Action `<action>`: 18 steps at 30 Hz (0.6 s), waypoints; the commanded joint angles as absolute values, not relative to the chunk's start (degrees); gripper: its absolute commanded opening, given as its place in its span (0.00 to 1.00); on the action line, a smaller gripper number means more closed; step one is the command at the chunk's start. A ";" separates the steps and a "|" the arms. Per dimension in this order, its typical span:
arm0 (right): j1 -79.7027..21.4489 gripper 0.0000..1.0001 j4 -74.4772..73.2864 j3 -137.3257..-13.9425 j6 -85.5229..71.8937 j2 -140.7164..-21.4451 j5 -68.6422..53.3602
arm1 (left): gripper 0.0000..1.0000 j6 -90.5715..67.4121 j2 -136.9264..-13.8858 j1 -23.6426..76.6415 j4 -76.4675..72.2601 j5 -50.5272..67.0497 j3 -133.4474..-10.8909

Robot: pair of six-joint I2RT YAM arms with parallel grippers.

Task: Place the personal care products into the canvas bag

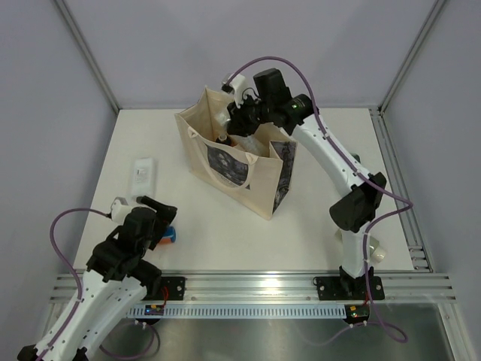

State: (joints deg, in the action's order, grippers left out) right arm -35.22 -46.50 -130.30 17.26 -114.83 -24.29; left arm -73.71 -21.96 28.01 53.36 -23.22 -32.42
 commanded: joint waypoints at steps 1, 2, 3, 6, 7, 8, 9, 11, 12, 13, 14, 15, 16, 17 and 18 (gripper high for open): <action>-35.51 0.24 -43.33 -125.00 19.51 -108.55 -27.95 | 0.99 -81.03 -23.90 27.77 54.58 -25.93 -32.96; -35.51 0.24 -43.33 -122.46 19.25 -107.50 -28.04 | 0.99 -82.17 -25.65 27.77 55.62 -26.19 -33.31; -35.51 0.25 -43.68 -121.47 19.16 -107.32 -28.47 | 0.99 -82.87 -26.62 27.77 56.24 -26.37 -34.09; -35.51 0.26 -45.69 -120.15 18.29 -108.10 -28.83 | 0.99 -83.67 -30.65 27.77 57.57 -26.89 -34.80; -35.51 0.27 -46.49 -120.41 18.28 -108.54 -28.83 | 0.99 -83.58 -31.54 27.77 57.39 -26.98 -34.72; -35.51 0.28 -47.10 -120.67 18.19 -109.59 -28.57 | 0.99 -83.58 -32.51 27.77 56.61 -27.16 -34.63; -35.59 0.32 -48.41 -121.11 18.28 -109.95 -27.69 | 0.99 -84.02 -34.17 27.77 56.43 -27.16 -34.54; -35.51 0.41 -49.74 -123.22 18.54 -111.00 -26.81 | 0.99 -84.11 -35.85 27.60 54.77 -27.33 -34.28; -35.51 0.49 -50.88 -124.09 18.89 -111.09 -26.11 | 0.99 -84.20 -37.77 27.51 54.23 -27.16 -34.28; -35.51 0.55 -51.24 -125.75 19.33 -111.09 -25.76 | 0.99 -84.03 -38.92 27.25 53.36 -26.98 -34.36; -35.51 0.63 -51.59 -126.64 19.51 -111.01 -25.23 | 0.99 -83.24 -40.15 26.46 53.00 -26.11 -34.63; -35.51 0.79 -52.29 -128.91 19.95 -110.83 -24.09 | 0.99 -82.45 -42.95 25.85 52.82 -25.23 -35.06; -35.42 0.90 -52.90 -130.33 20.21 -110.83 -23.65 | 0.99 -82.44 -44.28 25.32 52.74 -25.22 -35.07; -35.33 0.99 -53.52 -131.65 21.00 -110.66 -23.29 | 0.99 -81.75 -45.78 24.09 52.56 -24.35 -35.59; -35.33 0.99 -54.13 -132.97 21.27 -110.48 -22.51 | 0.99 -81.39 -47.01 23.39 52.47 -23.91 -35.77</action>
